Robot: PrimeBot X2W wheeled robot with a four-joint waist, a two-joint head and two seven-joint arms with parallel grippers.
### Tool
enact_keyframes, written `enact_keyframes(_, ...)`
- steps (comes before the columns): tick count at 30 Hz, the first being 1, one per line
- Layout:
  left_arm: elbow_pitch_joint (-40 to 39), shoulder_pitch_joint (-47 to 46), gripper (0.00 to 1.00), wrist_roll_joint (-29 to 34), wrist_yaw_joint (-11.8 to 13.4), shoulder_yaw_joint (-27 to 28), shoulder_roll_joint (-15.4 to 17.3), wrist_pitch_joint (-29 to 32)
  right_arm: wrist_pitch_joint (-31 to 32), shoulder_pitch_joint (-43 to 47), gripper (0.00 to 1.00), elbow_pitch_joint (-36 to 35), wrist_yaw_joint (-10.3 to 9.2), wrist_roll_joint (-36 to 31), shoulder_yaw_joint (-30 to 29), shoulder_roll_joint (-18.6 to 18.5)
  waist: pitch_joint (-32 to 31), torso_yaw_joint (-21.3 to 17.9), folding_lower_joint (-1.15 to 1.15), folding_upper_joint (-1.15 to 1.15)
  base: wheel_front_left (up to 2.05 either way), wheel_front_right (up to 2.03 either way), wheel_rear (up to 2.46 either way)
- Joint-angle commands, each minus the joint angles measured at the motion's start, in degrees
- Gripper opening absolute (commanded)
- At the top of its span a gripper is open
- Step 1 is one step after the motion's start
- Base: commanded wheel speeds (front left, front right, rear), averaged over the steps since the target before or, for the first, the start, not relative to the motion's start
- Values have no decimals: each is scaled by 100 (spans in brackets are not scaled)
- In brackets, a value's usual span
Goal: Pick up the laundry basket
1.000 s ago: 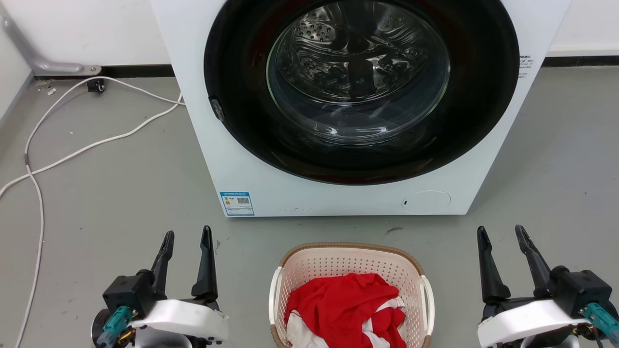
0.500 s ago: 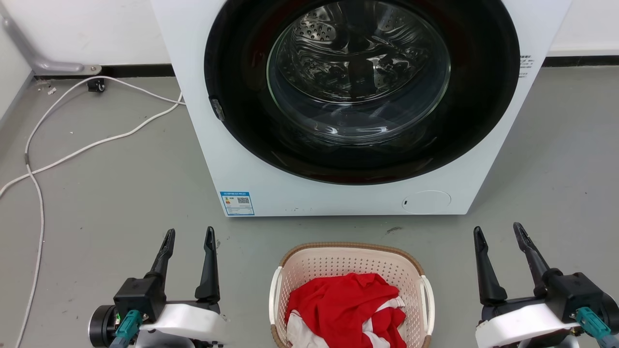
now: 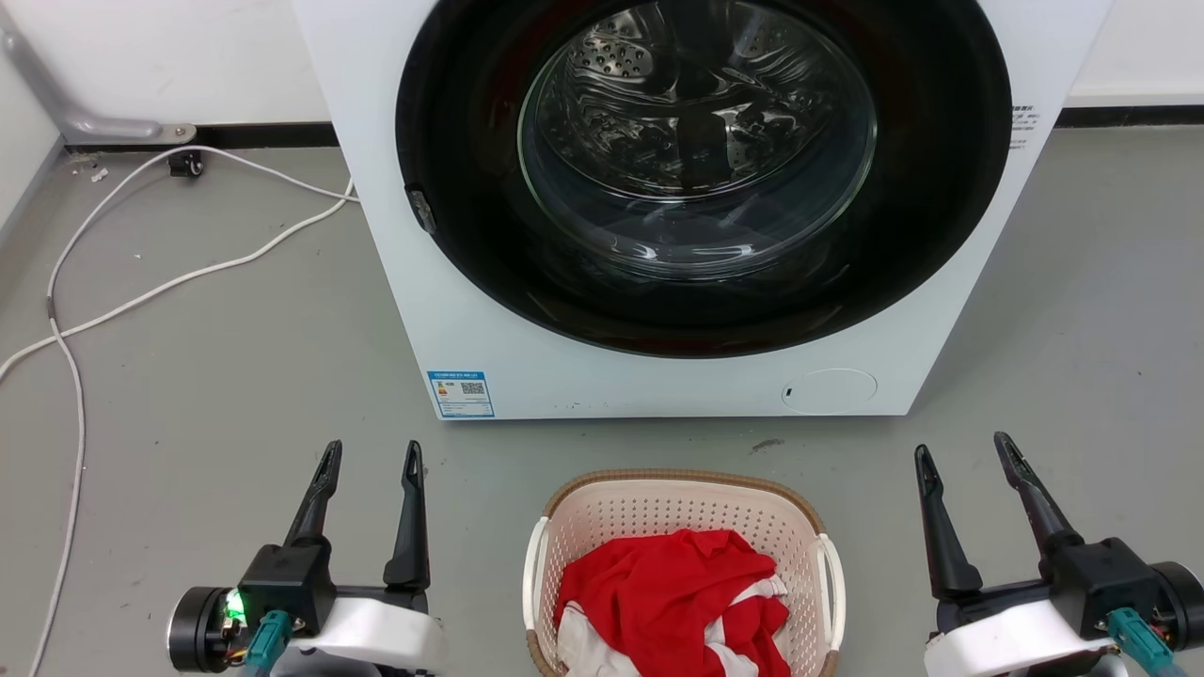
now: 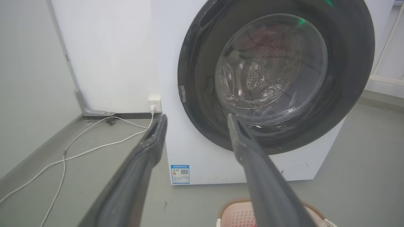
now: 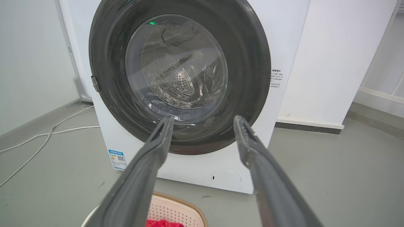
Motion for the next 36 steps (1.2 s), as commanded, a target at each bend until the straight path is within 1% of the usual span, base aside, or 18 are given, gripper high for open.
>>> enact_keyframes(1, -41, 61, 100, 102, 31, -2, 14, -58, -54, 53, 100, -29, -2, -124, 1, -26, 1, 1, 0, 0, 0, 0, 0)
enact_keyframes(5, -39, 78, 100, 229, 43, -12, 15, -96, -90, 69, 100, -41, -2, -235, 4, -27, -1, 0, 0, 0, 0, 0, 0)
enact_keyframes(30, 5, 41, 100, 103, 75, 23, 14, -84, -83, 4, 100, 39, -2, -46, 6, -26, 55, -39, 0, 0, 0, 0, 0)
enact_keyframes(36, 203, -159, 100, 61, -39, -28, 14, -83, -80, -128, 100, 348, -3, -104, 105, -25, 251, -82, 0, 0, 0, 0, 0)
